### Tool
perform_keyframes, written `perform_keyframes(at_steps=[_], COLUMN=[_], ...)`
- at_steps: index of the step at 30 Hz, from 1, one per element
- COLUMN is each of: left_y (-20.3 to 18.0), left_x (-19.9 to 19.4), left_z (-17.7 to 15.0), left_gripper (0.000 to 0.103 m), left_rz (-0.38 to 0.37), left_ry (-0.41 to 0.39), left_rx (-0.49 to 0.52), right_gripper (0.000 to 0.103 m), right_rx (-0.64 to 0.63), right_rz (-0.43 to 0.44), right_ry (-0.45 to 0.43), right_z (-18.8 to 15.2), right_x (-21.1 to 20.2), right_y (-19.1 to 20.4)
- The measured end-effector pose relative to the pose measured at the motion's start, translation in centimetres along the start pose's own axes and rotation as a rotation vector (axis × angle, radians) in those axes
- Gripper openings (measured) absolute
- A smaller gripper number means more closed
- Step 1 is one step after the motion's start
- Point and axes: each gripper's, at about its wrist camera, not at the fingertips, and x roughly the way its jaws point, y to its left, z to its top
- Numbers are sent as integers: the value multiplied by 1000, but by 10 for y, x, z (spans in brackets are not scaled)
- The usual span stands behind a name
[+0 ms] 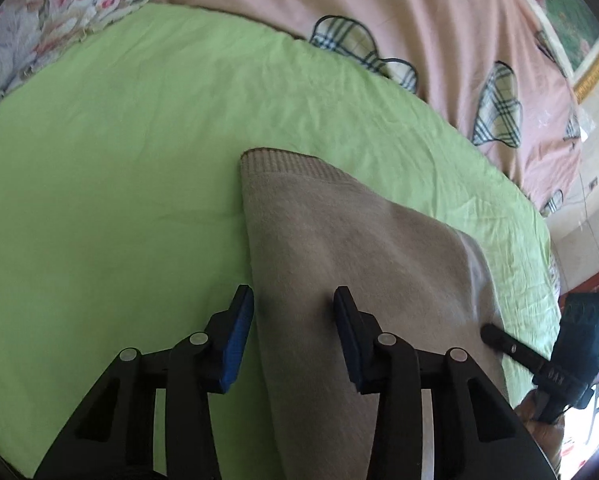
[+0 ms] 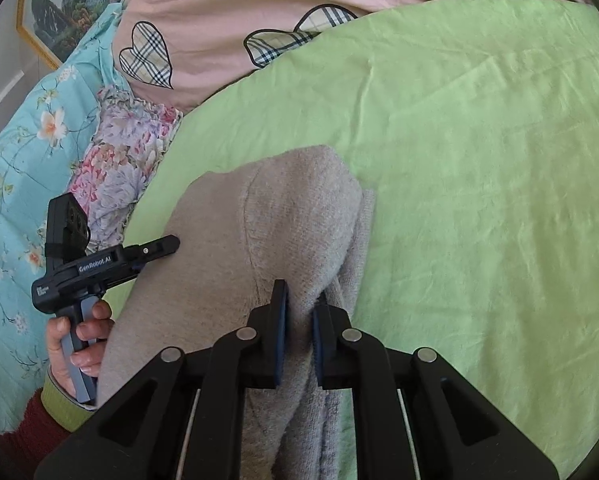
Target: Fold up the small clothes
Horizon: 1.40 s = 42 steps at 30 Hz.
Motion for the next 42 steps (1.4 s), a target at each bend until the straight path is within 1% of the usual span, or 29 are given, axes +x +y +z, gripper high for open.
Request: perform_keyframes(at_steps=[1,3,4,6,8,10,12,15,18,21,25,26,27,28,29,30,31,32,33,34,35,37,38,39,42], left_y=[-3,-11,-15,-19,-24,-26,-28,-35,-42,-51,-52,-49,-44,-38,-30,-26,-25,-28,-35,-42,-46,-51,-51,-51,-48], left_x=[-12,-41,-55,-80,-105,-124,-134,-139,-131,-118,-95,-90,-85,-82,-83,-87,-93,-99,-105,-107,-106,-100,-94,-90,-87], left_z=[-8,-33,-46,-74,-107,-142,-170,-202,-217,-218,-219,-218,-217,-215,-212,-210,-209,-208,-211,-214,-215,-220,-222,-223,-227], left_gripper=[41,45,47,56,58,59,61,62,62,62,62,61,56,51,40,27,22,18,16,13,12,12,11,11,10], left_rz=[-6,-22,-18,-17,-11,-1,1,18,36,67,156,181,202,204,184,165,142,151,185,213,230,258,275,282,281], left_ry=[-9,-37,-51,-79,-102,-114,-107,-116,-107,-123,-122,-116,-112,-108,-107,-113,-128,-146,-175,-186,-183,-164,-146,-132,-112], left_rx=[14,49,68,99,143,190,221,271,290,319,341,334,312,283,223,185,154,154,172,196,207,216,220,224,222], right_gripper=[18,20,20,21,23,31,37,40,40,40,40,40,32,15,10,10,9,9,9,8,8,8,8,8,8], right_rx=[6,10,11,8,6,9,21,35,23,7,-11,-12,-19,-27,-34,-36,-37,-49,-65,-85,-112,-147,-157,-157,-150], right_rz=[-1,-11,-3,7,18,32,34,33,37,38,44,47,49,45,44,44,41,36,38,39,25,-28,-70,-94,-174], right_ry=[-10,-19,-29,-47,-68,-78,-82,-66,-45,-32,-38,-36,-33,-27,-18,-19,-29,-62,-97,-126,-144,-132,-113,-95,-38], right_z=[-2,-7,-13,-28,-47,-66,-85,-106,-119,-125,-128,-128,-129,-129,-128,-127,-125,-121,-117,-114,-111,-112,-115,-117,-132], right_x=[-5,-16,-26,-43,-61,-74,-82,-83,-80,-75,-70,-69,-66,-64,-61,-61,-64,-74,-86,-97,-106,-108,-102,-96,-74], right_y=[1,5,7,12,16,17,16,16,21,25,29,29,30,30,30,31,31,34,38,41,45,43,38,34,15])
